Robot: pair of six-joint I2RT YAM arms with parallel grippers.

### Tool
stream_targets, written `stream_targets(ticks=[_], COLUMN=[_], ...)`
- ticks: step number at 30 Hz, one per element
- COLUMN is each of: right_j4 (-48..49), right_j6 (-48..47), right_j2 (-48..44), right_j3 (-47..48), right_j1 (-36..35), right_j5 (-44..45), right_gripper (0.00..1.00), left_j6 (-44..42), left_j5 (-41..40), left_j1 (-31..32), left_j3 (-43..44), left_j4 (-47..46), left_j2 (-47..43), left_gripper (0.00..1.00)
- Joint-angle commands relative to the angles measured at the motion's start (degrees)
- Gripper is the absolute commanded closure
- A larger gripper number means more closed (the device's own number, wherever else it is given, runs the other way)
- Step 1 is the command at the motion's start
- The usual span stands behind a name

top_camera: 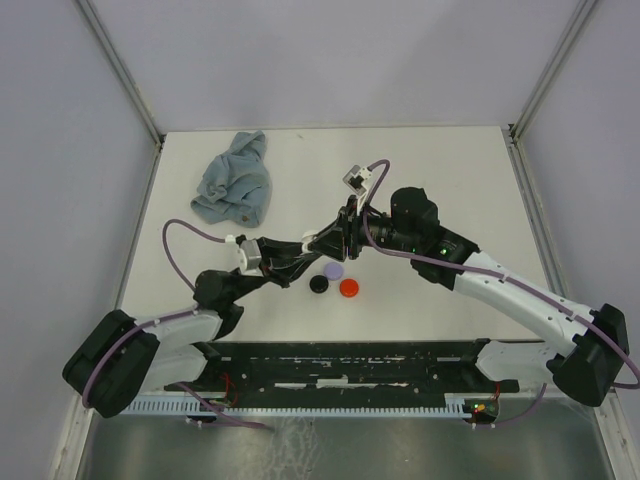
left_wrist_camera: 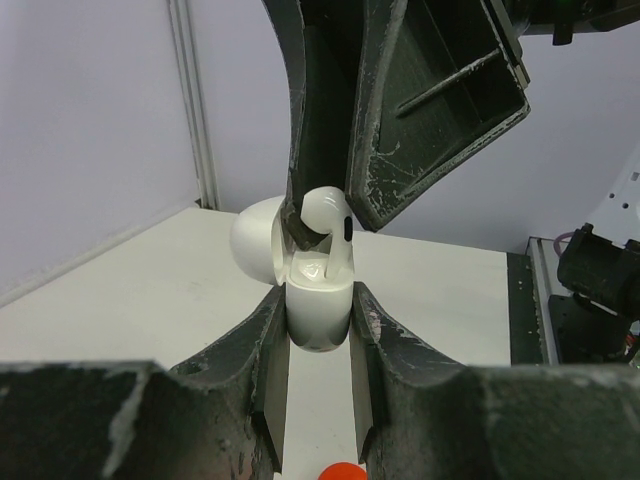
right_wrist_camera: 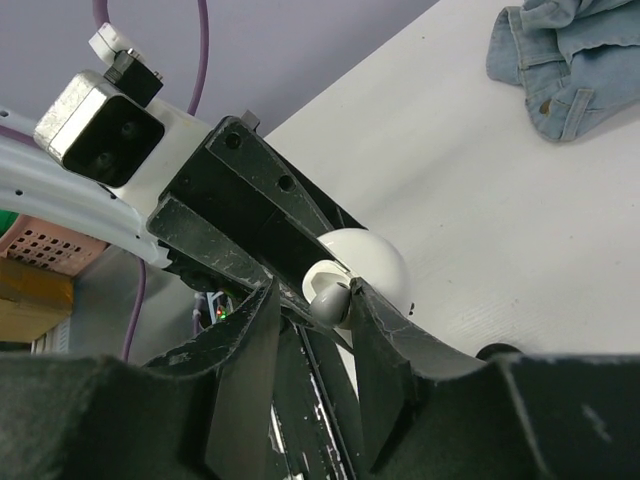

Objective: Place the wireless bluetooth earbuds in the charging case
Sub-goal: Place the earbud in the charging case.

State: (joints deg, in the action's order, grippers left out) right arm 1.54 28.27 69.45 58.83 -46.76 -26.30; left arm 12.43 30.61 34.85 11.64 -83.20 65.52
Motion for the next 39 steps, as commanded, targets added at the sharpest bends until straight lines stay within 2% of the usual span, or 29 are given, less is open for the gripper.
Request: stream_targets(ticks=[1,11,23,28,33,39], right_j4=[-0.6,-1.9,-9.3,-19.5,-30.1,-37.6], right_j6=[-1.0,-2.2,-8.6,-15.0,-19.1,-19.0], right_j2=[-0.6,2.7,2.4,1.6,1.7,4.7], right_j3=[3.5,6.2,10.4,14.6,16.6,16.2], right_j1=[-0.2,-0.2,-0.1,0.4,2.8,11.5], right_j5=[0.4,-0.2,4.7,12.2,26.7,29.6], right_gripper=[0.58,0.62,0.56,0.49,0.41,0.39], left_j6=[2.4,6.0,7.1,4.2,2.0,-2.2], left_j5=[1.7,4.0,0.7,-4.1,-6.0,-8.5], left_j1=[0.2,0.2,0.2,0.0,-0.4,-1.3], left_j3=[1.6,3.2,2.3,0.1,-0.7,-1.7], left_j4=[-6.4,-8.6,-10.6,-10.5,-5.8,1.8], left_j2=[1.2,4.6,7.4,9.2,8.9,5.2], left_gripper=[0.97,0.97,0.97,0.97,0.97,0.97])
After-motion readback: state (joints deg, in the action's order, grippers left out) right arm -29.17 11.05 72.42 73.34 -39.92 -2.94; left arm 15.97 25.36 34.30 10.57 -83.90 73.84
